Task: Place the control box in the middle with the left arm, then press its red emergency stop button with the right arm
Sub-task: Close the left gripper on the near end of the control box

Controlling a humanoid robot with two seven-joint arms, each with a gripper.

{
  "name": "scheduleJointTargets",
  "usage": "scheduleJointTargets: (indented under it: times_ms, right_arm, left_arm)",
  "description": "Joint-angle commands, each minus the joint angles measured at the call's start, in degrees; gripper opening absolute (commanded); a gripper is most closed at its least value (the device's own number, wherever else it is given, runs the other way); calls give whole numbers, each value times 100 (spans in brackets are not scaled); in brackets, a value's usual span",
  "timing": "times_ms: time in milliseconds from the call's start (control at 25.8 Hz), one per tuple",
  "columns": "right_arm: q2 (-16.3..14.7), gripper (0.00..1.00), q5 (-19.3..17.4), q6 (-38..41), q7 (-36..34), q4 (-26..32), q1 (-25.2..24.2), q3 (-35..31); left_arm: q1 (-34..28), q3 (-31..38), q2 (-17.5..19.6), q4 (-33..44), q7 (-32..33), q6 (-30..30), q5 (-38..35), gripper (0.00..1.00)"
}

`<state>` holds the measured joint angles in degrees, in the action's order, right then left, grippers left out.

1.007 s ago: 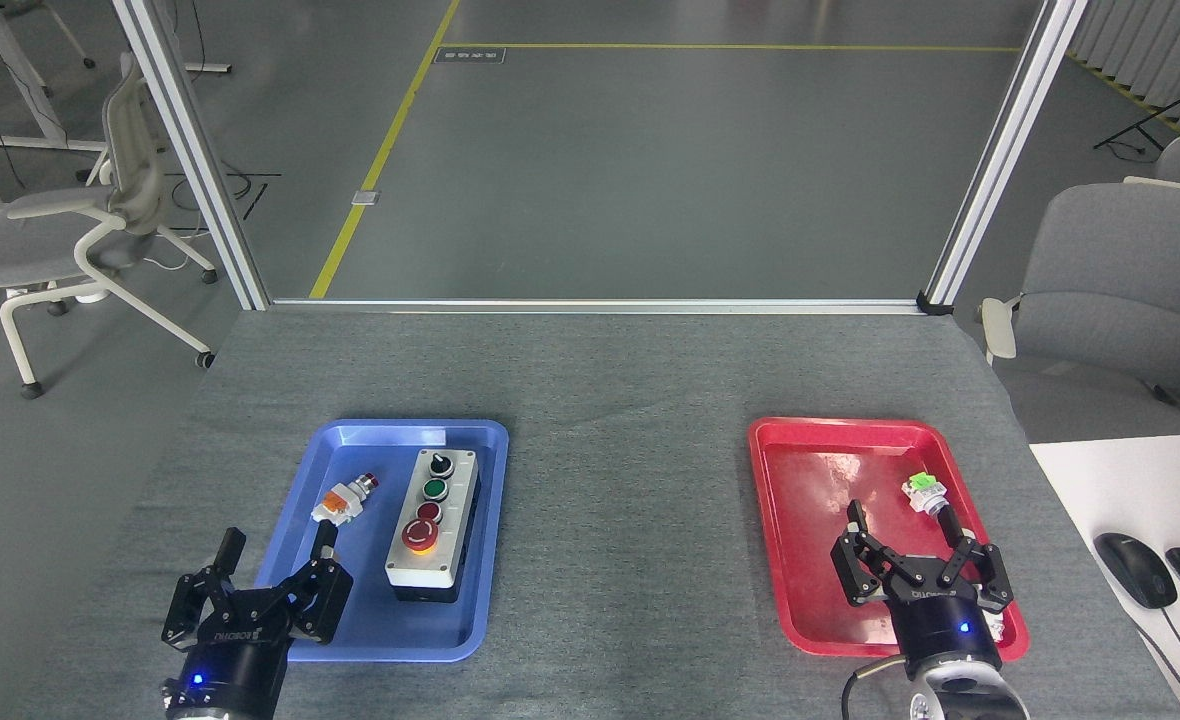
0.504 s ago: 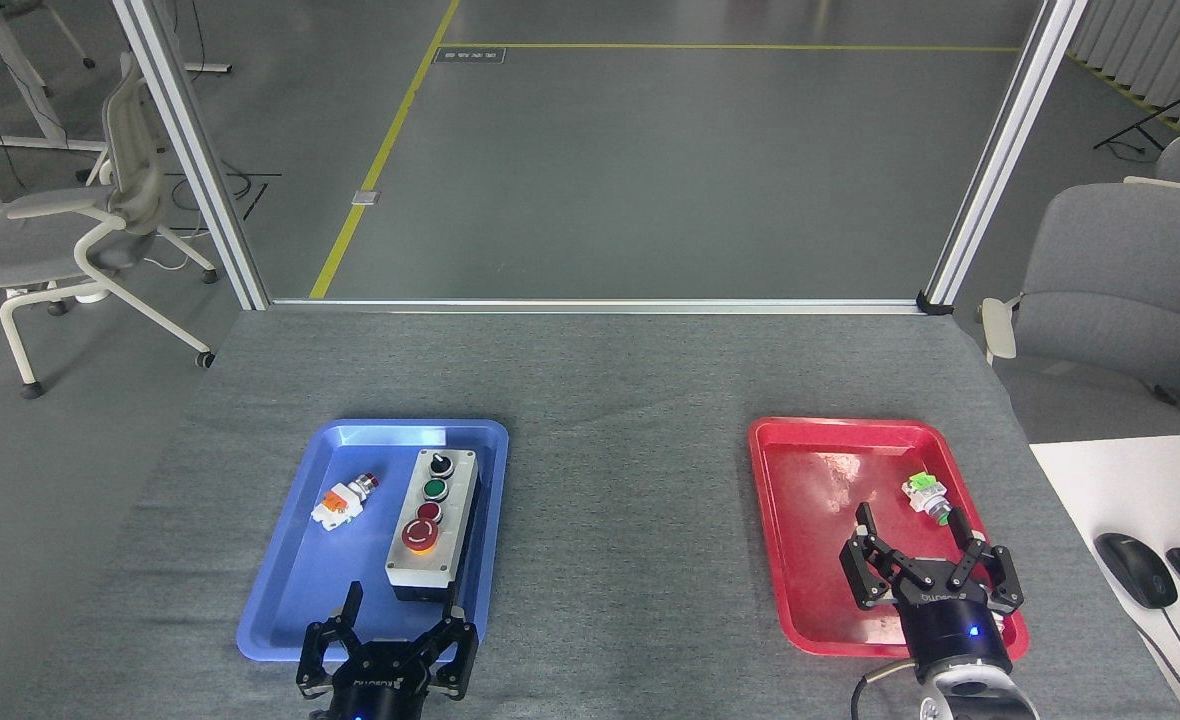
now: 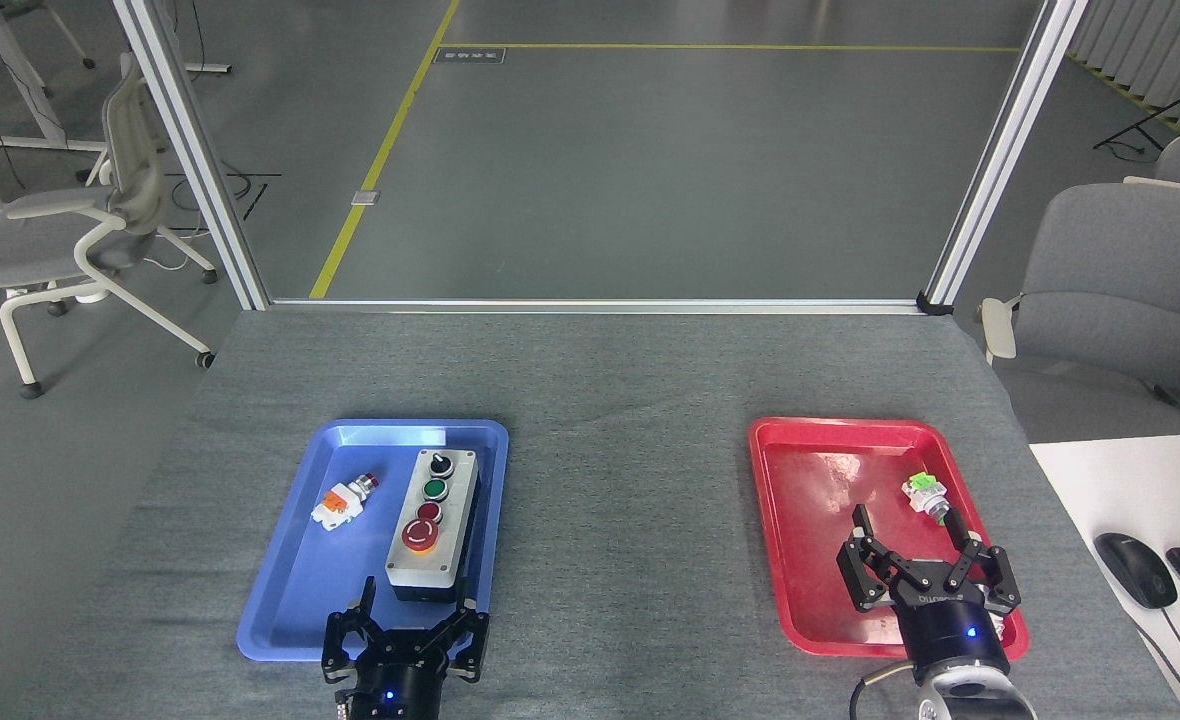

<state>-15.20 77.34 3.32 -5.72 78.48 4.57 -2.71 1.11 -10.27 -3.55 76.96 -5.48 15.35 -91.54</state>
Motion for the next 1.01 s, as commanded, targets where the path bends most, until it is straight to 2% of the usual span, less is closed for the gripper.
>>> scheduleJointTargets:
  times_ms: [0,968]
  right_arm:
    - [9,98,0,2,1,0,0,-2]
    - [132,98,18,-33,36,-26,0,34]
  left_arm:
    - [153,16,-5,-163,47,11,23,99]
    - [1208,174,-23,-1754,38,3,664,99]
